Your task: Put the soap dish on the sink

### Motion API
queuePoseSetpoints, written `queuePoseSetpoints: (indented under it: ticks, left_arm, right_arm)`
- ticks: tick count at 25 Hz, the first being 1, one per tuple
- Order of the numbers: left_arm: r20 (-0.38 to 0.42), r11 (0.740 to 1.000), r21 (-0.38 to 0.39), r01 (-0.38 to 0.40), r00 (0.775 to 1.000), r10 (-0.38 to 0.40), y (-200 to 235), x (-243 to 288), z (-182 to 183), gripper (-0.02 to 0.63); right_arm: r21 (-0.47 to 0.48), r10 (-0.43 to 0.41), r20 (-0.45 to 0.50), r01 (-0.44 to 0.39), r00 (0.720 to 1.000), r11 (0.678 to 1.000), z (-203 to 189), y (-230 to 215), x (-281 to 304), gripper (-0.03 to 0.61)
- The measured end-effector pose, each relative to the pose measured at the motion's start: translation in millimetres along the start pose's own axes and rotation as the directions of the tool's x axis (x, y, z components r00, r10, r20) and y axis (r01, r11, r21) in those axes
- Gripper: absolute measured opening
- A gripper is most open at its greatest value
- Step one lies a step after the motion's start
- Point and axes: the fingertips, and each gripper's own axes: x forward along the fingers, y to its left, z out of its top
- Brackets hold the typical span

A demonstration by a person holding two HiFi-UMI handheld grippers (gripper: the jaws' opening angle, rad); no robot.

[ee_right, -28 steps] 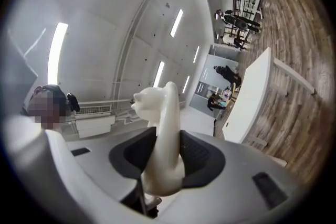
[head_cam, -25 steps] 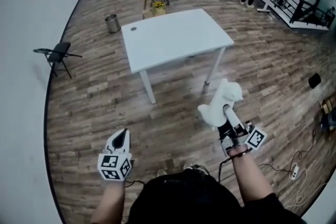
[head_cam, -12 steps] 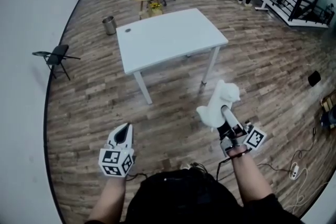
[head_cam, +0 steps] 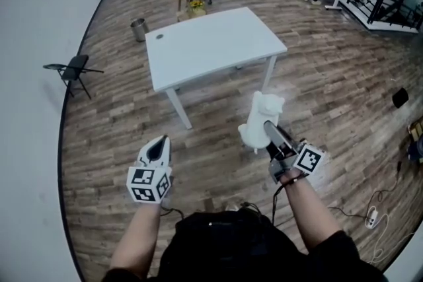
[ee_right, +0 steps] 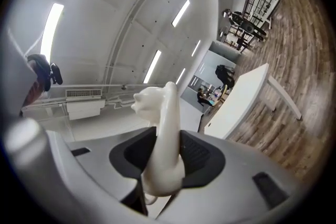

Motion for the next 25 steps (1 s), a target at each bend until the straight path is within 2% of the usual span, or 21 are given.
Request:
queuePoseSetpoints:
  ticks: [7,14,21,25]
  left_arm:
    - [0.005,1.000,0.010,-0.029,1.000,0.029,-7,29,6,-0.011]
    - [-0.015,0.999,0.025,-0.041,0.999,0.042,-2,60,19,-0.011]
    - [-0.018,0.998,0.011,-0.054,0.998,0.054,22,95,25,-0.011]
    - [-0.010,0.999,0.002,-0.032,0.999,0.032,36,122,28,-0.011]
  right_arm:
    - [-0.049,-0.019,-0.047,0.017,0.999,0.999,-1,-23,9,0.144]
    - [-0.142,-0.085,-0.110,0.069,0.990,0.987,12,-61,47,0.144]
    - [-0.310,-0.214,-0.175,0.152,0.961,0.938,13,-95,79,0.144]
    - [-0.321,-0.246,-0.140,0.191,0.959,0.928,17,-109,98,0.144]
